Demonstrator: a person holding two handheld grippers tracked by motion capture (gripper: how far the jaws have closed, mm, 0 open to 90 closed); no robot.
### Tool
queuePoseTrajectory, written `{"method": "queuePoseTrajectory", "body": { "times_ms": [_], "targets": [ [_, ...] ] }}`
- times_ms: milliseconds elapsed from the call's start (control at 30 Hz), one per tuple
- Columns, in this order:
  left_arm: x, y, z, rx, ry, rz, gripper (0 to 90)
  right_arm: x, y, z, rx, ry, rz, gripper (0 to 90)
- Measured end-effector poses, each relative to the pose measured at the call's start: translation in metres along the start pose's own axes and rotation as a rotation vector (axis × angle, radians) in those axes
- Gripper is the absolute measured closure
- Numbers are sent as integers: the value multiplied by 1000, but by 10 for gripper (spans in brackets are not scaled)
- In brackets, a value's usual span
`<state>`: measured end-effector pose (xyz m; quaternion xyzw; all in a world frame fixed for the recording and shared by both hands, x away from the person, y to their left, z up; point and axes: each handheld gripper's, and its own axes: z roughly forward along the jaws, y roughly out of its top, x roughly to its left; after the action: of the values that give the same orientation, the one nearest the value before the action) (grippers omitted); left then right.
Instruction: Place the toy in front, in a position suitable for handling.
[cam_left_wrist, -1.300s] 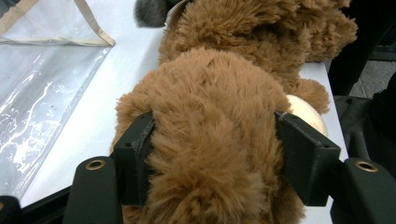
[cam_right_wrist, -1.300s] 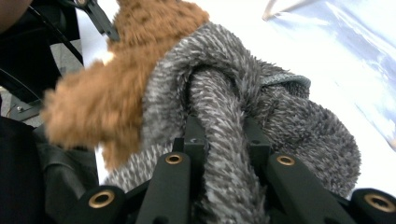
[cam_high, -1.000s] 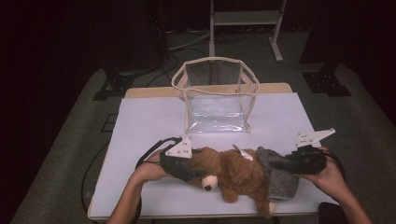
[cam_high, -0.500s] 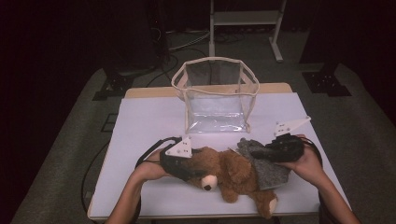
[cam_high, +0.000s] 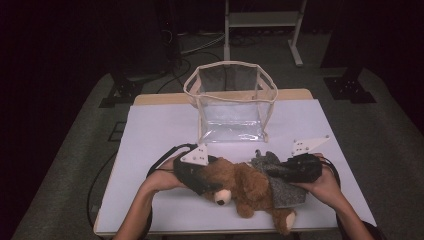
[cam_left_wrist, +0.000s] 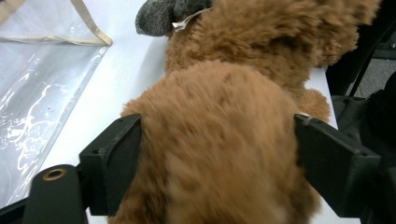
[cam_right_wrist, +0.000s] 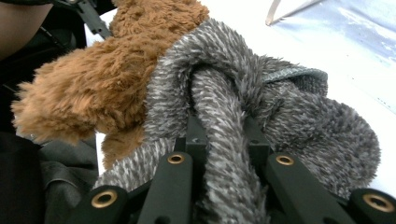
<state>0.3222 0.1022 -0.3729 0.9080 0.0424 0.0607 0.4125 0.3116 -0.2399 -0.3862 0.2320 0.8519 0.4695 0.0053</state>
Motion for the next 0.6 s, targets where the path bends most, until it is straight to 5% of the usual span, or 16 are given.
{"method": "queuePoseTrajectory", "body": {
  "times_ms": [467,567,600],
  "targets": [
    [6,16,29,94,-60,-56,89,8,-5,-1,-23,-15,-23,772],
    [6,17,31,103,-54,-49,152,8,-5,-1,-21,-19,-26,772],
    [4,18,30,102,-29,-18,234,8,-5,-1,-20,-23,-29,770]
  ]
}}
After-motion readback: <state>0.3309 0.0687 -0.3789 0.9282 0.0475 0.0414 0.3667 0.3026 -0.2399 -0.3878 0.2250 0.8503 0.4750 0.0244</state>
